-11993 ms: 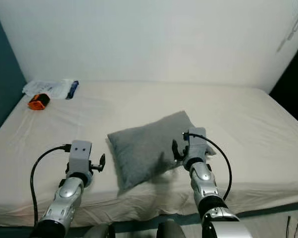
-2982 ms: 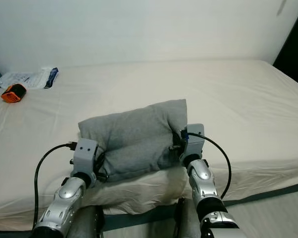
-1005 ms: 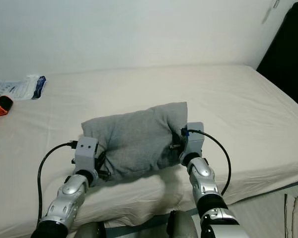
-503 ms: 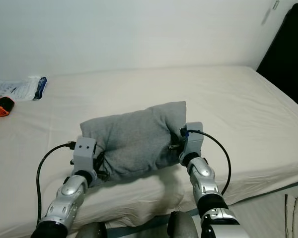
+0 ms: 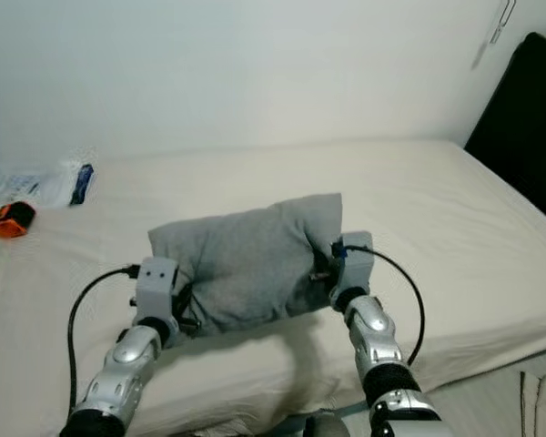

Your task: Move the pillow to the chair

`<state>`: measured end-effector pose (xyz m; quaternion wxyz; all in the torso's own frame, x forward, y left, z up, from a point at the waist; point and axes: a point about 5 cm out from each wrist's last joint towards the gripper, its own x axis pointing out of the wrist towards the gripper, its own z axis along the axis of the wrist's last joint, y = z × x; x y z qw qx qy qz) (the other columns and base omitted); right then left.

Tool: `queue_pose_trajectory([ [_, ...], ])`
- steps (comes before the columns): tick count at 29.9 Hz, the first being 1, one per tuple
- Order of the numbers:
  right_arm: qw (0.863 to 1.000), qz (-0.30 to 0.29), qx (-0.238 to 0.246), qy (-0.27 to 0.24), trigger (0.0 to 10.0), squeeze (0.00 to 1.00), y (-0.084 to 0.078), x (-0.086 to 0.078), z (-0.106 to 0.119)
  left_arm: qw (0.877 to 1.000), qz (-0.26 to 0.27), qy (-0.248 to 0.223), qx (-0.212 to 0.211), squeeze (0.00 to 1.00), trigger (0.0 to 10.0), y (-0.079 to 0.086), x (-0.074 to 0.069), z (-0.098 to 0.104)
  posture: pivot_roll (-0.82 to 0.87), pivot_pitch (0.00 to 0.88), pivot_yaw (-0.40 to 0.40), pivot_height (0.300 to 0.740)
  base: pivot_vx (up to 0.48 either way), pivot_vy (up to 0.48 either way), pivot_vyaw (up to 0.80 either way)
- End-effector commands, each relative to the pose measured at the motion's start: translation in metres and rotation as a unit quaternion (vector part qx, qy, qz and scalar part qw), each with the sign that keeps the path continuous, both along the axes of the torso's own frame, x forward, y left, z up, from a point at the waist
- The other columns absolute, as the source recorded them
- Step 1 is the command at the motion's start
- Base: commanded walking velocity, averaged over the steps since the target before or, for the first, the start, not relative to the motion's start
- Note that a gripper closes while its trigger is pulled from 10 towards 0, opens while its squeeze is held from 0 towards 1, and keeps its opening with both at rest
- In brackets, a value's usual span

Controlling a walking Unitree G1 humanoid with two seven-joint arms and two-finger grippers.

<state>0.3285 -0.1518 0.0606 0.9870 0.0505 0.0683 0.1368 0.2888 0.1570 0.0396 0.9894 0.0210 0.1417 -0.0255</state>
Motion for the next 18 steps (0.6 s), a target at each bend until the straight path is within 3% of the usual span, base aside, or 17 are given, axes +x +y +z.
queue_pose_trajectory([
  [1, 1.0, 0.018, 0.003, -0.017, 10.0, 0.0, 0.0053, 0.0014, 0.0057, 1.0, -0.006, -0.022, -0.004, 0.0, 10.0, -0.0049, 0.0051, 0.0082, 0.0, 0.0, -0.117, 0.683, 0.0, 0.0, 0.0],
  [18, 0.999, 0.022, 0.011, -0.028, 10.0, 0.0, 0.0084, 0.0077, 0.0139, 0.999, 0.008, -0.034, -0.01, 0.0, 10.0, 0.0015, 0.01, 0.0118, -0.01, 0.0, -0.113, 0.723, 0.0, 0.0, 0.0],
])
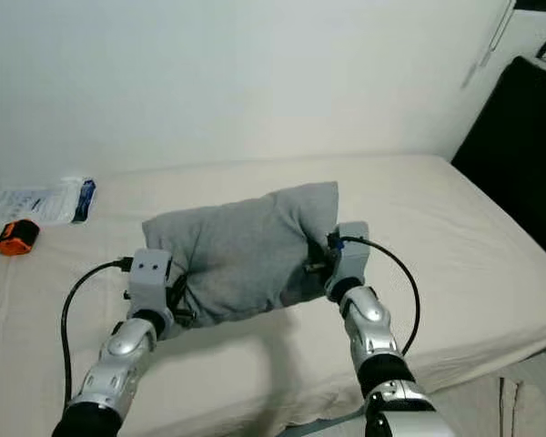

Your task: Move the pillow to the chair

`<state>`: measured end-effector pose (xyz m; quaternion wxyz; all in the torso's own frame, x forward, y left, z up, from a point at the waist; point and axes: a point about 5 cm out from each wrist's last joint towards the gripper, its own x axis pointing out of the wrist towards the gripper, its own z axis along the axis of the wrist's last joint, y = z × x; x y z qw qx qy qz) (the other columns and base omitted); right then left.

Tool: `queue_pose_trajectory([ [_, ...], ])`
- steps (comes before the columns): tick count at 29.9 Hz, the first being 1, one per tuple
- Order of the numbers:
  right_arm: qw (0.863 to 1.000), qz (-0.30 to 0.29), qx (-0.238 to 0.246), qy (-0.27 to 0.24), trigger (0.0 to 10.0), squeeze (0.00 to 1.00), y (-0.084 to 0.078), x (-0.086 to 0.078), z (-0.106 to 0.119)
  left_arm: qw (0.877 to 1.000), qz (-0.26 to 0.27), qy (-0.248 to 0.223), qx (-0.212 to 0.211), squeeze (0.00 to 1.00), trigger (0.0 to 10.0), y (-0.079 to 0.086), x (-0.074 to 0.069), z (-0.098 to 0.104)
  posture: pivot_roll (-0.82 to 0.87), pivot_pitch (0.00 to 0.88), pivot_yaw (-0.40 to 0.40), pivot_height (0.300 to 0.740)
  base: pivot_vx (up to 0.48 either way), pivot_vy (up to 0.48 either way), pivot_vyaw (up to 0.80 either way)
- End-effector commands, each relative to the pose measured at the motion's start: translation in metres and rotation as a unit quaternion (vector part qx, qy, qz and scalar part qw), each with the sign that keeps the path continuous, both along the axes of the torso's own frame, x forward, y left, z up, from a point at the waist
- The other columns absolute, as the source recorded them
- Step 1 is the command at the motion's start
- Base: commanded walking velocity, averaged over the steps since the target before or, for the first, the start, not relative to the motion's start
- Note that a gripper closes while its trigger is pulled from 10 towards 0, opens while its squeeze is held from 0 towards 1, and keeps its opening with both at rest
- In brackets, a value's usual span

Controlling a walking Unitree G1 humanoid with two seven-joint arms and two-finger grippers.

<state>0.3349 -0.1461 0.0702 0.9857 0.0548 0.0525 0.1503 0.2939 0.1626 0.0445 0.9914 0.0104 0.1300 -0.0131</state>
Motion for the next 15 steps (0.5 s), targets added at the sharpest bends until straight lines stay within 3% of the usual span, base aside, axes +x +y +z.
queue_pose_trajectory([
  [1, 1.0, 0.009, 0.004, -0.012, 10.0, 0.0, 0.0028, 0.0013, 0.0043, 1.0, -0.005, -0.022, 0.0, 0.0, 10.0, -0.0041, 0.0049, 0.0068, -0.01, 0.0, -0.113, 0.723, 0.0, 0.0, 0.0],
  [8, 1.0, 0.009, 0.003, -0.017, 10.0, 0.0, 0.0027, 0.0032, 0.0069, 1.0, -0.003, -0.022, -0.001, 0.0, 10.0, -0.003, 0.0064, 0.0067, -0.01, 0.0, -0.105, 0.74, 0.0, 0.0, 0.0],
  [15, 1.0, 0.014, -0.018, 0.011, 10.0, 0.0, 0.009, 0.0021, -0.0022, 1.0, -0.006, -0.013, 0.001, 0.0, 10.0, -0.0059, 0.0055, 0.0036, -0.01, 0.0, -0.106, 0.74, 0.0, 0.0, 0.0],
])
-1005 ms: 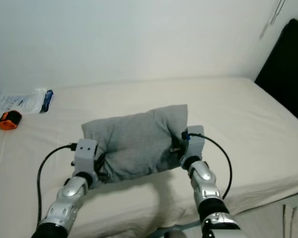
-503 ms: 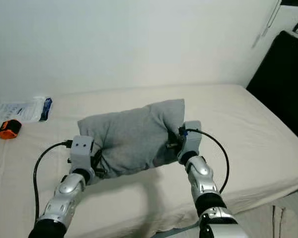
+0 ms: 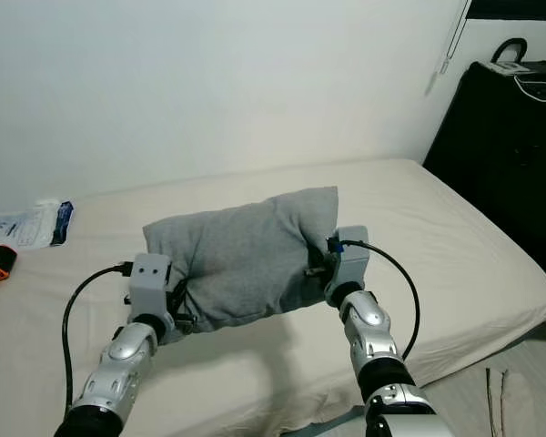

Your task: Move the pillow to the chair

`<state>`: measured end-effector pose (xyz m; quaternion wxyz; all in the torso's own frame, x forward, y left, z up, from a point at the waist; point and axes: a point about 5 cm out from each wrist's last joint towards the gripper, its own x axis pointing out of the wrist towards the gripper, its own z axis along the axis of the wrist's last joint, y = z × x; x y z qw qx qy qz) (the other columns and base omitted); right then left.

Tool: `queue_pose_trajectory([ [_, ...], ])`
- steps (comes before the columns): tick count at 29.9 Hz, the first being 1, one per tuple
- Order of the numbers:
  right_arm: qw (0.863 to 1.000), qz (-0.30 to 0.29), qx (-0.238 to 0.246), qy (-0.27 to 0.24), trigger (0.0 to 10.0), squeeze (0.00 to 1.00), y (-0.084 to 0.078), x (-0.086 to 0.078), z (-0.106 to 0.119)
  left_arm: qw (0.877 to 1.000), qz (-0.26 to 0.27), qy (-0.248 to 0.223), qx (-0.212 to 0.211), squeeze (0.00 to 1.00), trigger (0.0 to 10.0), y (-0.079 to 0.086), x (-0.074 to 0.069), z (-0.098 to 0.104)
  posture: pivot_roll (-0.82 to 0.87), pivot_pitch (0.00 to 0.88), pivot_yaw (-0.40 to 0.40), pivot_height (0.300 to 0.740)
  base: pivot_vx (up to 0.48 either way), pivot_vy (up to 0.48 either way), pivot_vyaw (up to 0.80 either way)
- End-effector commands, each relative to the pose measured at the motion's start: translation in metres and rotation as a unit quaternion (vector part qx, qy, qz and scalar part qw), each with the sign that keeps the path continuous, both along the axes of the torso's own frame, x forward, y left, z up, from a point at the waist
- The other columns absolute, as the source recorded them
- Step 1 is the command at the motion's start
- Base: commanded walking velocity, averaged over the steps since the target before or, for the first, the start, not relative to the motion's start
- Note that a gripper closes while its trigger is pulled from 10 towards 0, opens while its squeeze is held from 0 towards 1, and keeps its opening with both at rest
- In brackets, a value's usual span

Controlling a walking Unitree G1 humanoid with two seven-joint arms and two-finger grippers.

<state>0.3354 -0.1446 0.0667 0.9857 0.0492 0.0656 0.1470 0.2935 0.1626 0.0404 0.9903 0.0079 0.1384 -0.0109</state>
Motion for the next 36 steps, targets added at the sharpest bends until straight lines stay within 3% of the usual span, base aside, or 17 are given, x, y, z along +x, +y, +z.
queue_pose_trajectory([
  [1, 1.0, 0.016, -0.01, -0.001, 10.0, 0.0, 0.007, 0.002, 0.001, 1.0, -0.009, -0.022, 0.003, 0.0, 10.0, -0.006, 0.006, 0.008, -0.01, 0.0, -0.106, 0.74, 0.0, 0.0, 0.0],
  [10, 0.998, 0.018, -0.062, 0.018, 10.0, 0.0, 0.008, -0.002, -0.009, 0.999, -0.007, -0.031, 0.009, 0.0, 10.0, -0.011, 0.006, 0.009, 0.0, 0.0, -0.112, 0.74, 0.0, 0.0, 0.0],
  [20, 0.997, 0.019, -0.064, 0.027, 10.0, 0.0, 0.007, -0.004, -0.012, 0.999, -0.01, -0.033, 0.002, 0.0, 10.0, -0.014, 0.007, 0.009, -0.01, 0.0, -0.112, 0.74, 0.0, 0.0, 0.0],
  [36, 0.996, 0.036, -0.08, 0.032, 10.0, 0.0, 0.009, -0.003, -0.012, 0.999, -0.014, -0.033, -0.002, 0.0, 10.0, -0.022, 0.009, 0.009, 0.0, 0.0, -0.126, 0.74, 0.0, 0.0, -0.8],
])
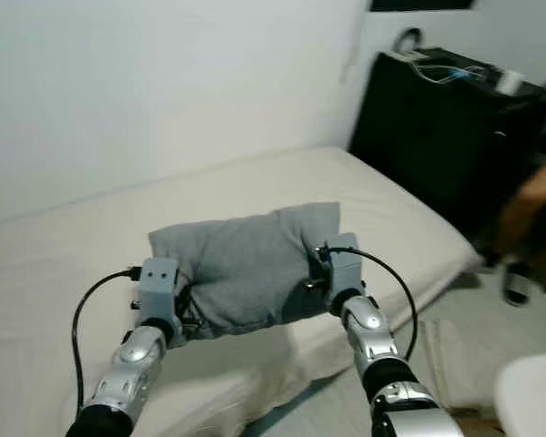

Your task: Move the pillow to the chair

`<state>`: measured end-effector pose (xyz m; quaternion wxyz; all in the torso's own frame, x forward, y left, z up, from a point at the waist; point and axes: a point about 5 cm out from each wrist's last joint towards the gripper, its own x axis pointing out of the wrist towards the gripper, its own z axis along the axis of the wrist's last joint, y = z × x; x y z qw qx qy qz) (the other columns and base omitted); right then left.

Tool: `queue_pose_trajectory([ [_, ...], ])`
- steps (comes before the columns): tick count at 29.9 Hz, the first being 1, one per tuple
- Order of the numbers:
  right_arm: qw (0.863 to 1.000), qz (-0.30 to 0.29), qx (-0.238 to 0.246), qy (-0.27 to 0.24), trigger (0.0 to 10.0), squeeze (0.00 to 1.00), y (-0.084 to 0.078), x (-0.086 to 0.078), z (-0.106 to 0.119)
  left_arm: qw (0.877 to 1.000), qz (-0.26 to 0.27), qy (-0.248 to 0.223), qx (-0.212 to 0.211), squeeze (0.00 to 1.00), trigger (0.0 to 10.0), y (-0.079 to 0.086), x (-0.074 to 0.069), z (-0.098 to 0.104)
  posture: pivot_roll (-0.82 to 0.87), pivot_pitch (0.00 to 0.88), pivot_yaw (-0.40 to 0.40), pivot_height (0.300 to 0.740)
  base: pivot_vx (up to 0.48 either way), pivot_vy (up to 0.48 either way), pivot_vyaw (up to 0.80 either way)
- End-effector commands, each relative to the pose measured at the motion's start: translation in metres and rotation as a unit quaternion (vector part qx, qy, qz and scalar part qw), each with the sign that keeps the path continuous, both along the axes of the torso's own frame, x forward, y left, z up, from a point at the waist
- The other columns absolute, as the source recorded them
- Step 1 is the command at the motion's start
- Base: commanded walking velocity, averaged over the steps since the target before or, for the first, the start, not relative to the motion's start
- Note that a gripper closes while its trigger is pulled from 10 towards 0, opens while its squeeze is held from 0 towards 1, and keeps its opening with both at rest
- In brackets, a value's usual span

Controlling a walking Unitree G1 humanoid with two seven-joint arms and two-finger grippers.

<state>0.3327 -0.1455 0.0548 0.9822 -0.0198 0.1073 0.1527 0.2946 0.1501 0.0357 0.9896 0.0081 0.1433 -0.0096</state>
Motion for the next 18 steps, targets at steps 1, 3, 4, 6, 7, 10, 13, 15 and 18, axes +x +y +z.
queue_pose_trajectory([
  [1, 1.0, 0.024, -0.006, 0.003, 10.0, 0.0, 0.01, 0.0, -0.0005, 0.999, -0.015, -0.038, -0.003, 0.0, 10.0, -0.0092, 0.0085, 0.0139, 0.0, 0.0, -0.126, 0.74, 0.0, 0.0, -0.8],
  [3, 1.0, 0.024, -0.006, 0.004, 10.0, 0.0, 0.0101, 0.0001, -0.0006, 0.999, -0.016, -0.037, -0.002, 0.0, 10.0, -0.0092, 0.0085, 0.0138, 0.0, 0.0, -0.128, 0.74, 0.0, 0.0, -0.8],
  [4, 1.0, 0.024, -0.007, 0.004, 10.0, 0.0, 0.01, 0.0002, -0.0006, 0.999, -0.015, -0.037, -0.002, 0.0, 10.0, -0.009, 0.0086, 0.0137, 0.0, 0.0, -0.129, 0.74, 0.0, 0.0, -0.8],
  [6, 1.0, 0.024, -0.007, 0.004, 10.0, 0.0, 0.0098, 0.0003, -0.0005, 0.999, -0.015, -0.037, -0.001, 0.0, 10.0, -0.0087, 0.0086, 0.0137, 0.0, 0.0, -0.129, 0.74, 0.0, 0.0, -0.8],
  [7, 1.0, 0.025, -0.008, 0.004, 10.0, 0.0, 0.0096, 0.0005, -0.0004, 0.999, -0.014, -0.037, -0.001, 0.0, 10.0, -0.0087, 0.0088, 0.0137, 0.0, 0.0, -0.131, 0.74, 0.0, 0.0, -0.8],
  [10, 1.0, 0.026, -0.011, 0.005, 10.0, 0.0, 0.0093, 0.0013, 0.0002, 0.999, -0.012, -0.038, -0.002, 0.0, 10.0, -0.0092, 0.0096, 0.014, 0.0, 0.0, -0.135, 0.74, 0.0, 0.0, -0.8],
  [13, 1.0, 0.027, -0.011, 0.004, 10.0, 0.0, 0.0092, 0.0018, 0.0006, 0.999, -0.01, -0.038, -0.003, 0.0, 10.0, -0.0093, 0.0096, 0.0139, 0.0, 0.0, -0.136, 0.74, 0.0, 0.0, -0.8],
  [15, 1.0, 0.027, -0.011, 0.004, 10.0, 0.0, 0.0092, 0.0019, 0.0008, 0.999, -0.01, -0.038, -0.003, 0.0, 10.0, -0.0093, 0.0095, 0.0139, 0.0, 0.0, -0.136, 0.74, 0.0, 0.0, -0.8],
  [18, 0.999, 0.029, -0.015, 0.003, 10.0, 0.0, 0.0102, 0.0022, 0.0011, 0.999, -0.007, -0.039, -0.003, 0.0, 10.0, -0.0085, 0.0094, 0.0134, 0.0, 0.0, -0.14, 0.74, 0.0, 0.0, -0.8],
])
